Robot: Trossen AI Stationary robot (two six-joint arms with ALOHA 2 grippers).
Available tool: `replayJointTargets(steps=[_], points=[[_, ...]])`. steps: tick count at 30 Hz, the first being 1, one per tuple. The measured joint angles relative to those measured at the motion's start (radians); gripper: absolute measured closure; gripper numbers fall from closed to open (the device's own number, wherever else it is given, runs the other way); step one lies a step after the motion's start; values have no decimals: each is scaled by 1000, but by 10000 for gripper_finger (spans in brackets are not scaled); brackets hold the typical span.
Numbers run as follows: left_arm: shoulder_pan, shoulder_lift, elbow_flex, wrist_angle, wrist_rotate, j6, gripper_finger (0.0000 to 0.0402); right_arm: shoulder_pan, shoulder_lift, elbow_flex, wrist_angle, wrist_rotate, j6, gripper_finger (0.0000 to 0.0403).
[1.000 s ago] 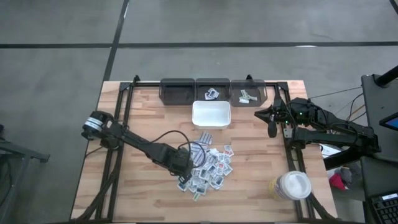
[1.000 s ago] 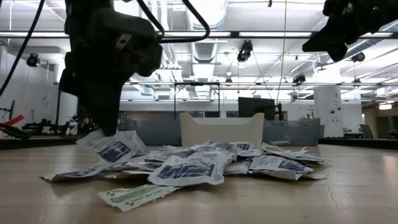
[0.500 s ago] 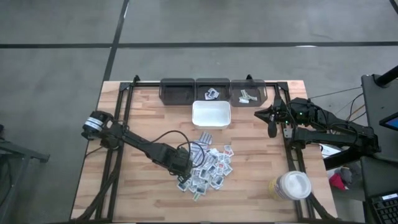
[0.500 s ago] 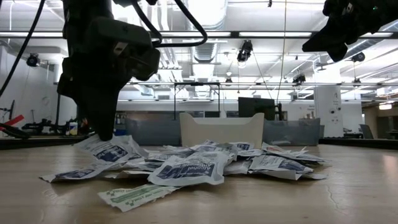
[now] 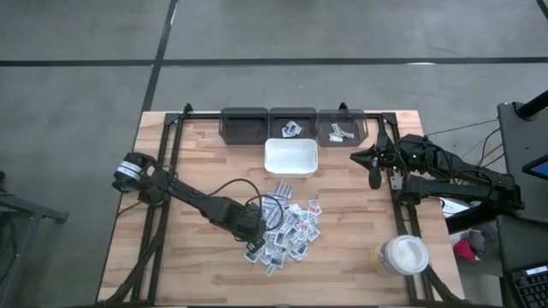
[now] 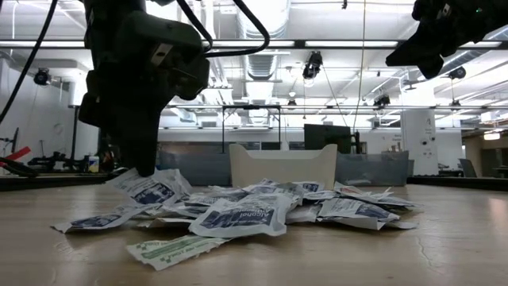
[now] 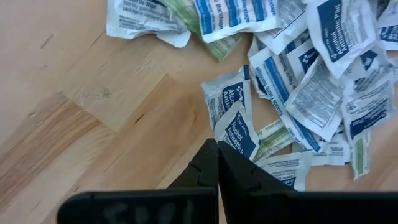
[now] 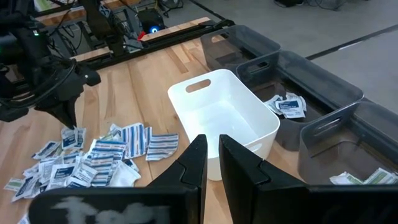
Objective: Pick & Place First Aid Supplies
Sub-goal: Put the blue alcohol pad into the middle gray bin
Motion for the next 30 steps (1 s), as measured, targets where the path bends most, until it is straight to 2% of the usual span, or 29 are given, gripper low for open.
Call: replayJointTargets(steps=[24, 30], points=[[1, 32, 0, 70, 21, -1, 399, 0, 0, 0, 0, 0, 0, 364], [9, 32, 0, 70, 22, -5, 345, 0, 0, 0, 0, 0, 0, 364]])
